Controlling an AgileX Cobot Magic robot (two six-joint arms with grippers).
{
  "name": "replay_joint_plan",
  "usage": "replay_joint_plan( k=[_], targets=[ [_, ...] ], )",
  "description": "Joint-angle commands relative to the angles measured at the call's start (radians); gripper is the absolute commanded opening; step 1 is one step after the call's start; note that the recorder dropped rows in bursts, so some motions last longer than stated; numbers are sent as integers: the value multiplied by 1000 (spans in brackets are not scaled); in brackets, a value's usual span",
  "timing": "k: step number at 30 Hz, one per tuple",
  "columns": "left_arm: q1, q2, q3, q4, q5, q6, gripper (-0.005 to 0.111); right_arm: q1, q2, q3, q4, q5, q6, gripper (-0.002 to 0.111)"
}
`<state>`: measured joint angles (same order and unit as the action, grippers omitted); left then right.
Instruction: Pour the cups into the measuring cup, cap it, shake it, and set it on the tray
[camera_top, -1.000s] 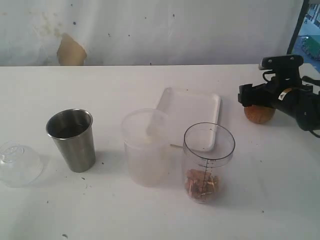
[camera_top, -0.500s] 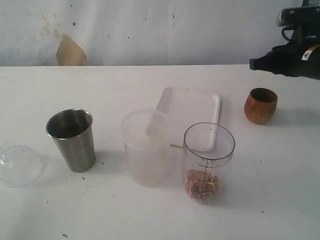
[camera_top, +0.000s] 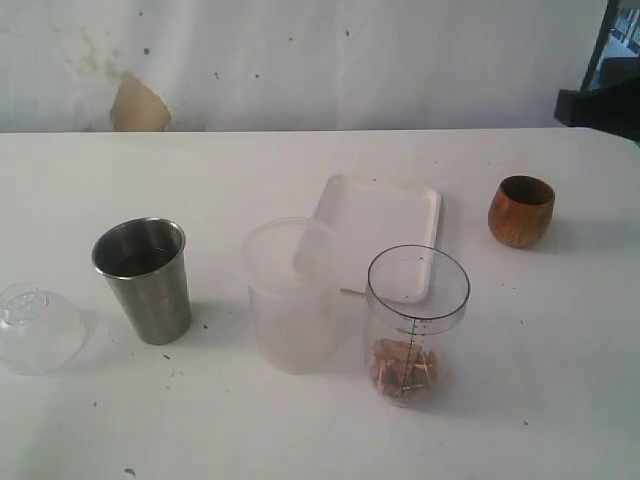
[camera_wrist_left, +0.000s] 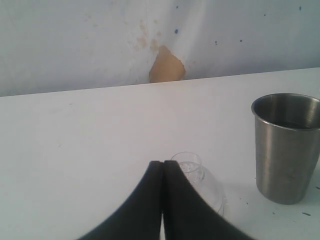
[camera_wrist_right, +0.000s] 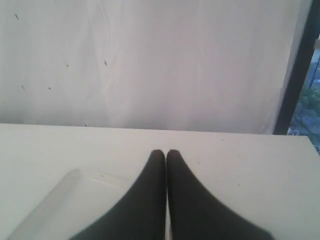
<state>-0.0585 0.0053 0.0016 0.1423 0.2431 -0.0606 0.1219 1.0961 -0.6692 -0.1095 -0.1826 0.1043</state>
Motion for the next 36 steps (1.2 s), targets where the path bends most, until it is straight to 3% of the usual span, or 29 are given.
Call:
replay_joint_plan(
  k=[1,7,18,36],
  targets=[
    [-4,-5,-2,2,-7,-2,0,6,-183,76,6,-11,8,0],
    [-4,-5,-2,2,-7,-2,0,8,-426,172,8,45,75,0],
    [-4,-5,-2,2,-7,-2,0,8,-763,204,8,401,171,0],
    [-4,-5,-2,2,-7,-2,0,8,-849,206,-2,392,60,0]
  ],
)
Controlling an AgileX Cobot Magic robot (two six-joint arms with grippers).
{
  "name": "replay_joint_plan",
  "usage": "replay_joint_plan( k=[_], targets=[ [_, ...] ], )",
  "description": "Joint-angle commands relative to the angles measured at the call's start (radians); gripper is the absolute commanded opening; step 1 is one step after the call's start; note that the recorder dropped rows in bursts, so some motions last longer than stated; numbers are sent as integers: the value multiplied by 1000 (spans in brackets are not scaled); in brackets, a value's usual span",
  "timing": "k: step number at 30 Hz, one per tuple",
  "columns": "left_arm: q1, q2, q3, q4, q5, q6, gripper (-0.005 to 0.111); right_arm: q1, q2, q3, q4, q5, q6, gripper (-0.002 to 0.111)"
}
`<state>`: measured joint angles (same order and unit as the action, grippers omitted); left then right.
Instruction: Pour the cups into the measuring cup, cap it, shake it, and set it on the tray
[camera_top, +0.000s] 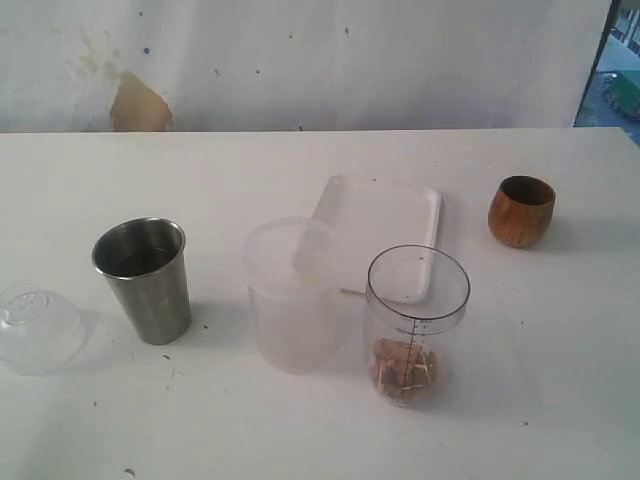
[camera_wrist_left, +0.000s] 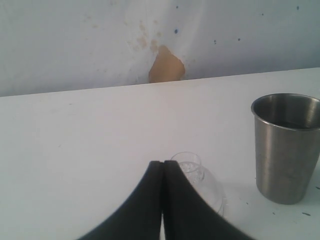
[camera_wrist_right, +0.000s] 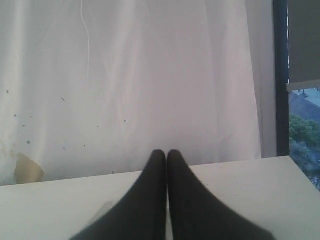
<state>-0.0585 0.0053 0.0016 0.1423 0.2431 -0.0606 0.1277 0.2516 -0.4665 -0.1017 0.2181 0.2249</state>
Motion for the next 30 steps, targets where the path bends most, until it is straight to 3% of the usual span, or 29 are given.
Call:
replay_joint_plan(
  k=[1,7,17,22,30],
  targets=[
    [-4,-5,-2,2,-7,-2,0,2,-11,11,-7,-24,-84,0],
    [-4,-5,-2,2,-7,-2,0,0,-252,194,-45,-90,-199,0],
    [-4,-5,-2,2,-7,-2,0,-22,-252,458,-49,-92,-257,0],
    [-4,-5,-2,2,-7,-2,0,-22,-252,467,-1,63,-239,0],
    [-4,-5,-2,2,-7,-2,0,-22,-252,467,5,124,-170,0]
  ],
)
